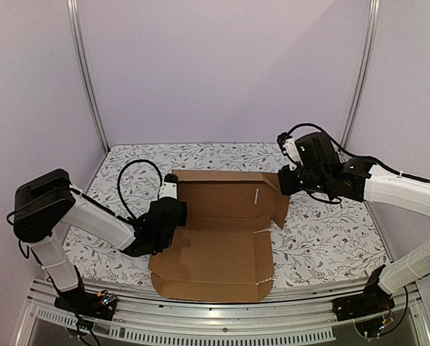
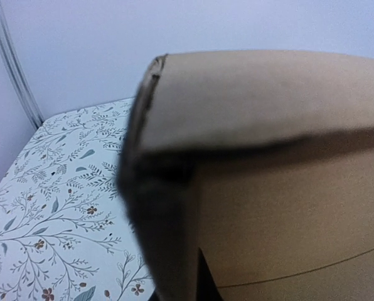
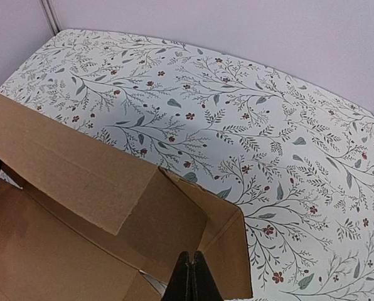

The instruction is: Fold the paper box

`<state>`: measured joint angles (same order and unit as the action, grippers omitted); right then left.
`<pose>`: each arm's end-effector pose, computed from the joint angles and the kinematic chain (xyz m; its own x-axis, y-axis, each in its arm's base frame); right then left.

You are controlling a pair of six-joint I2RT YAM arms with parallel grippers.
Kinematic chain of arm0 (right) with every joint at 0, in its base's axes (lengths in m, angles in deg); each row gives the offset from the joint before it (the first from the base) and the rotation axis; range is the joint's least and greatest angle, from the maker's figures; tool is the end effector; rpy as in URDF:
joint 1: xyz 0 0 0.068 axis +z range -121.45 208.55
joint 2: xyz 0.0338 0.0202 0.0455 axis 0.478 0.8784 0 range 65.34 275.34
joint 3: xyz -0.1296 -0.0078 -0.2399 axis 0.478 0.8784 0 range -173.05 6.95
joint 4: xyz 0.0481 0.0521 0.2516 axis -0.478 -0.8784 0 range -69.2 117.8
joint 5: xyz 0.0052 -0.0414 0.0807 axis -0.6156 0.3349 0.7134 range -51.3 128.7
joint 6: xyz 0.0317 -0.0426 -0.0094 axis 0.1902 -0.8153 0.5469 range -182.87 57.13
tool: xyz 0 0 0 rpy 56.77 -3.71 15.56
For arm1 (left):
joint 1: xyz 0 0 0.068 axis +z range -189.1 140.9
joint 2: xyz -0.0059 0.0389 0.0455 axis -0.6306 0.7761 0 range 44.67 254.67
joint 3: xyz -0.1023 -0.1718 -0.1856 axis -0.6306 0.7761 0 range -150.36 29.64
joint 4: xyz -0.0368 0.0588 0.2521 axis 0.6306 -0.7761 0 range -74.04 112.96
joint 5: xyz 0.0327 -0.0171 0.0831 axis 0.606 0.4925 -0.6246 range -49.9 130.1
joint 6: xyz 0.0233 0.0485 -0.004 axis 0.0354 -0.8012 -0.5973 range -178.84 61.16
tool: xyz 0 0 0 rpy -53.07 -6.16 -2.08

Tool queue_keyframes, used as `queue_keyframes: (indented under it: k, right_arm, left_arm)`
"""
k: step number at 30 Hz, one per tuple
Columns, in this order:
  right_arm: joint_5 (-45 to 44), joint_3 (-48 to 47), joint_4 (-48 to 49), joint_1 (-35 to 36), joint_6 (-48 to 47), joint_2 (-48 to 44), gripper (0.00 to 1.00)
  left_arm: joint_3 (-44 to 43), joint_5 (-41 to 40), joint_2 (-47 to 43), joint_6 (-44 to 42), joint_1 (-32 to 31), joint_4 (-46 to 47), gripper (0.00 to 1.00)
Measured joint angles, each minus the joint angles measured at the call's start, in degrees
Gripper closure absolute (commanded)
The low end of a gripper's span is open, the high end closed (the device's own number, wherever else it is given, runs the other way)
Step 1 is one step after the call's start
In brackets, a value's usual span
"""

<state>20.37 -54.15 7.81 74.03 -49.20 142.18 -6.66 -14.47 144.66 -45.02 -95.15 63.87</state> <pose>0.2180 0.2056 0.2989 -0.5156 -0.2041 -0.8322 -0.3868 0.9221 0.0135 0.2002 -0.2454 0.1438 -0.2246 0.0857 -0.9707 0.0080 0.9963 0.0861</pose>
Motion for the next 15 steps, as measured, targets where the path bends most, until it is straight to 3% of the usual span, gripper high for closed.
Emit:
queue_keyframes:
  k: [15]
  right_arm:
    - [8.2, -0.4, 5.5, -3.9, 0.5, 9.5, 1.0]
  left_arm:
    - [-1.5, -0.3, 0.0, 6.1, 0.0, -7.5, 1.0]
